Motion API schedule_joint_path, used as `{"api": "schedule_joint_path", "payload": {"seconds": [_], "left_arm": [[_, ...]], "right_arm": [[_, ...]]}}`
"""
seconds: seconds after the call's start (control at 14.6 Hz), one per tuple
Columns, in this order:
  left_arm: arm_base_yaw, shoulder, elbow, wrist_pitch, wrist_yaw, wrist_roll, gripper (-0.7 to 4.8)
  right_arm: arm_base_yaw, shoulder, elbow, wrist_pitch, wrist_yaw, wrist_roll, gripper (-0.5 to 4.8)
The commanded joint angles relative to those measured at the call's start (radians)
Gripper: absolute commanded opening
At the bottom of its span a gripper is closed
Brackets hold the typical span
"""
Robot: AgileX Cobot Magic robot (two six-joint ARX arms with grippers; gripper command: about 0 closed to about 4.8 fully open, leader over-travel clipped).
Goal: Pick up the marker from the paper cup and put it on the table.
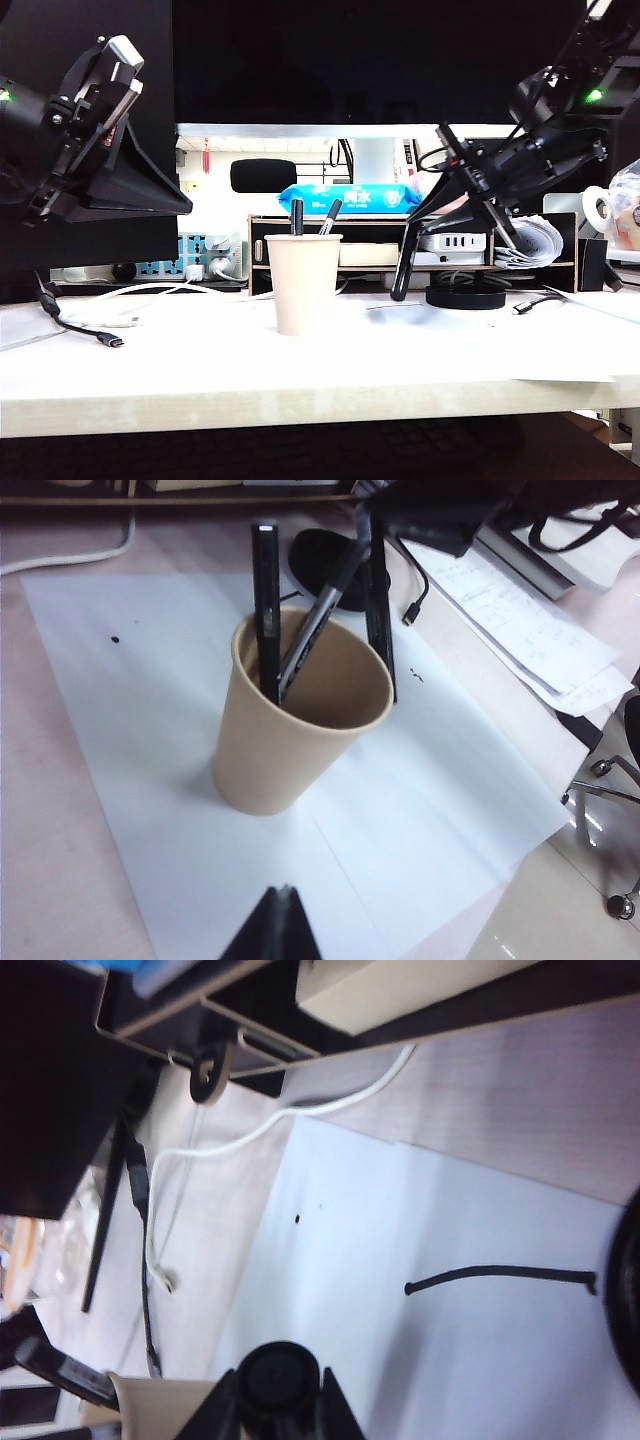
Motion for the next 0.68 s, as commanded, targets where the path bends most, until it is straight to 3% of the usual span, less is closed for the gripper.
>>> {"api": "schedule_joint_path", "payload": {"seconds": [0.07, 0.68], "left_arm": [[-0.002, -0.002, 0.003, 0.01, 0.006, 0.001, -0.05], [-0.002, -0.002, 0.003, 0.011, 0.007, 0.001, -0.05]], "right_arm": [[-0.005, 0.009, 0.005, 0.006, -0.032, 0.028, 0.72], [0.001, 0.08, 0.004, 0.024, 0.009, 0.047, 0.73]]}}
